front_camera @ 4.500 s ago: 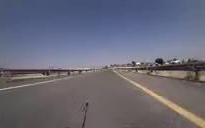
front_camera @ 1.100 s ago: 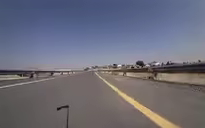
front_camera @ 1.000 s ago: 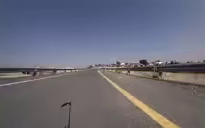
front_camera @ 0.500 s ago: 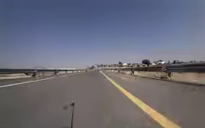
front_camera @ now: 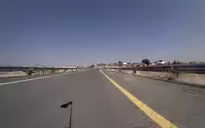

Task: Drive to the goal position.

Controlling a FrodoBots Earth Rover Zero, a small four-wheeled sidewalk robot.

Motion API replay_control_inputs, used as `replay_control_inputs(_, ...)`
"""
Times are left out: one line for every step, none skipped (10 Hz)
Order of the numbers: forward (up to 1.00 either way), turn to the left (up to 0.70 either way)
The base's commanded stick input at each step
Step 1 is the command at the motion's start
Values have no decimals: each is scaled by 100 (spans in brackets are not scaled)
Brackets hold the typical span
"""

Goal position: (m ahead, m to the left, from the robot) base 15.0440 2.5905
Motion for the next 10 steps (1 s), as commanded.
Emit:
replay_control_inputs(100, 0)
replay_control_inputs(100, 0)
replay_control_inputs(100, 0)
replay_control_inputs(100, 0)
replay_control_inputs(100, 1)
replay_control_inputs(100, 1)
replay_control_inputs(100, 0)
replay_control_inputs(100, 0)
replay_control_inputs(100, 2)
replay_control_inputs(100, 2)
